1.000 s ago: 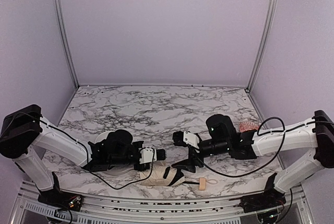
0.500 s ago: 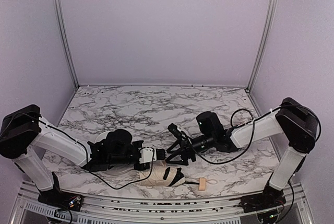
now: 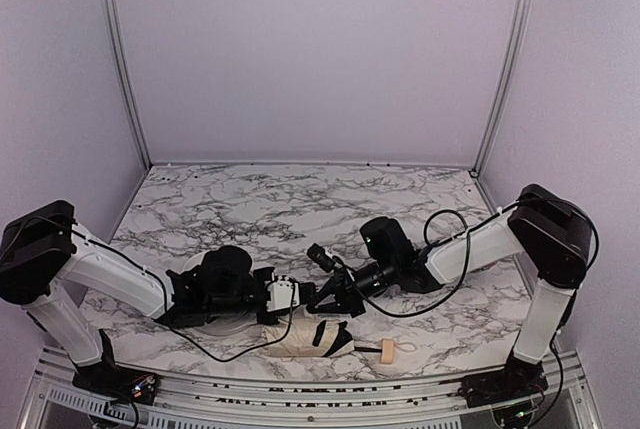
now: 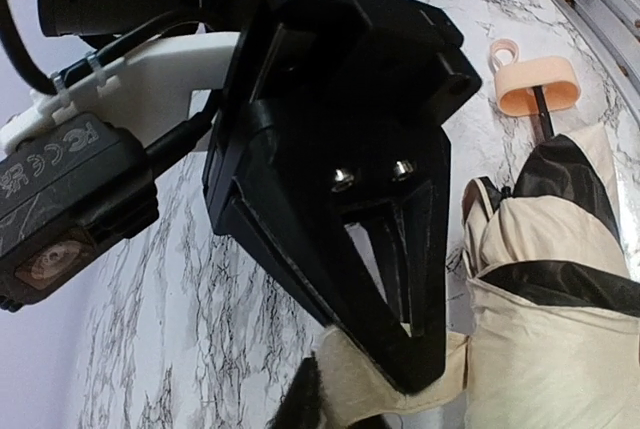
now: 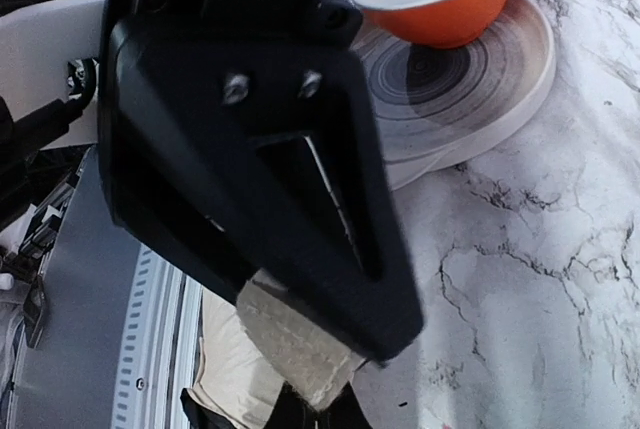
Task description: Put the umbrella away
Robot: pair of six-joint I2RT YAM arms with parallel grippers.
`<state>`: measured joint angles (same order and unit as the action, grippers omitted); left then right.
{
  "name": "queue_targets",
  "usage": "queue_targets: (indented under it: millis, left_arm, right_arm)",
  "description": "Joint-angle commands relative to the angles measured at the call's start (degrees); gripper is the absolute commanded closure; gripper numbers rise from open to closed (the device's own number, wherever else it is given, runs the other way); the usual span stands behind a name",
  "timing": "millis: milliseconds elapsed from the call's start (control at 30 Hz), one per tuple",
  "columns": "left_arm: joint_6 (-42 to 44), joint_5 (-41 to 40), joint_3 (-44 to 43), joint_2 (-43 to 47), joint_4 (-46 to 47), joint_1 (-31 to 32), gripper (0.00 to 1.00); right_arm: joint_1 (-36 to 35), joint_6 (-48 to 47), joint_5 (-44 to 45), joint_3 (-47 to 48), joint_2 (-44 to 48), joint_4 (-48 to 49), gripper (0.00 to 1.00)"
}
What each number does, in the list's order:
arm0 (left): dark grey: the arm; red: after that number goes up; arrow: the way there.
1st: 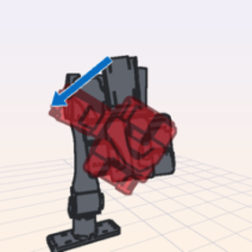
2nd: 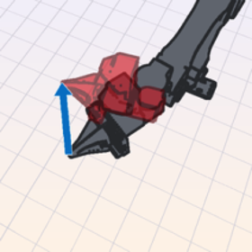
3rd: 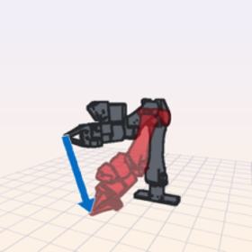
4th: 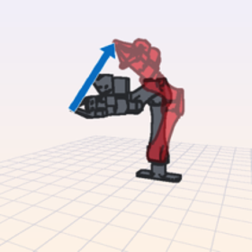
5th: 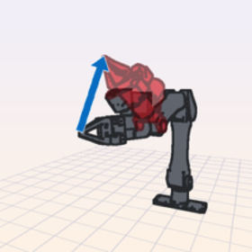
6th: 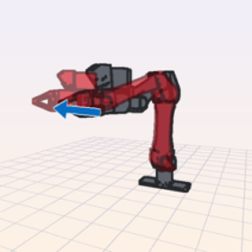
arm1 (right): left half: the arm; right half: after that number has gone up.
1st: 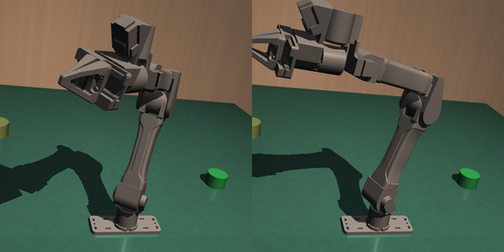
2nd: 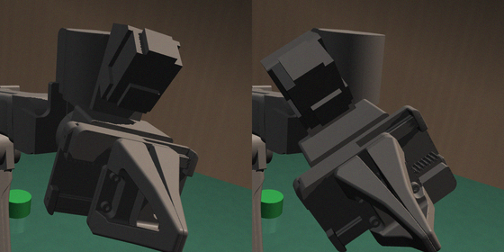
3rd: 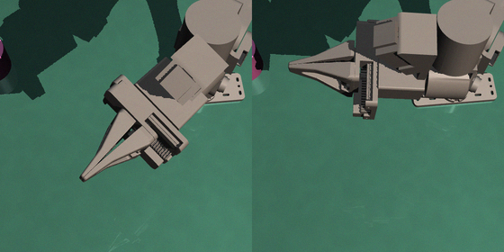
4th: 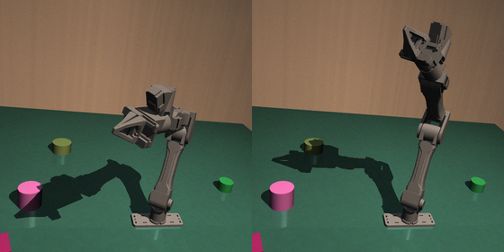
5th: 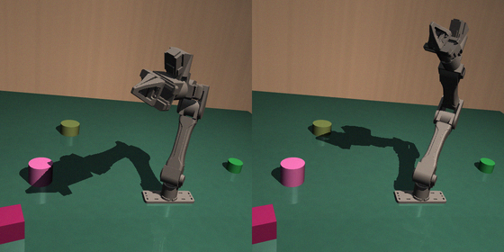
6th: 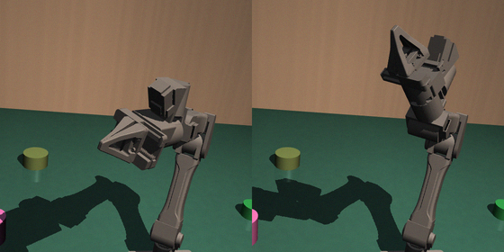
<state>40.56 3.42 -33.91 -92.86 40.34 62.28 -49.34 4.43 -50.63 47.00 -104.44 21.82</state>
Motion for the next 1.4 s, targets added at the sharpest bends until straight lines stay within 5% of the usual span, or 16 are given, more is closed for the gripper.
queue_targets:
  millis: [0, 100, 233, 333, 467, 567, 767, 1100, 1367]
  left_arm:
    - [-1.5, -2.9, -1.0, 1.7, 1.2, -0.3, 0.49]
    - [-1.3, -6.3, -0.5, 3.8, -1.0, -0.9, 0.28]
    - [-2.8, -8.7, -0.9, 10.2, -8.3, -3.5, 0.13]
    - [-4.7, -4.5, -3.4, 16.5, -20.2, -4.5, 0.12]
    - [-8.6, 4.1, -7.1, 21.5, -36.9, -3.1, 0.24]
    - [-9.9, 4.7, -5.5, 21.7, -41.8, 0.9, 0.24]
    - [-13.8, 5.4, -3.0, 16.2, -40.0, 4.3, 0.01]
    - [-12.2, -1.1, -2.6, 5.1, -30.8, 4.7, 0.01]
    - [-8.4, -1.3, -4.0, 1.2, -28.7, 4.7, 0.12]
  right_arm:
    - [-0.5, -0.9, -1.2, 1.2, 1.6, 1.0, 1.00]
    - [0.1, -1.4, -0.1, 0.7, 1.7, 0.8, 1.00]
    - [0.6, -2.2, 0.3, 0.8, 1.6, 0.3, 1.00]
    - [0.7, -2.8, 1.0, 1.4, 1.8, -0.4, 1.00]
    - [0.8, -3.1, 1.8, 2.2, 1.7, -0.9, 1.00]
    - [0.8, -3.2, 2.6, 2.8, 1.2, -1.5, 1.00]
    - [2.4, -2.9, 3.8, 3.4, 0.7, -1.7, 1.00]
    - [2.5, -1.1, 5.7, 3.7, 1.1, -0.3, 1.00]
    - [2.5, -0.1, 5.1, 3.5, 0.8, 1.0, 1.00]
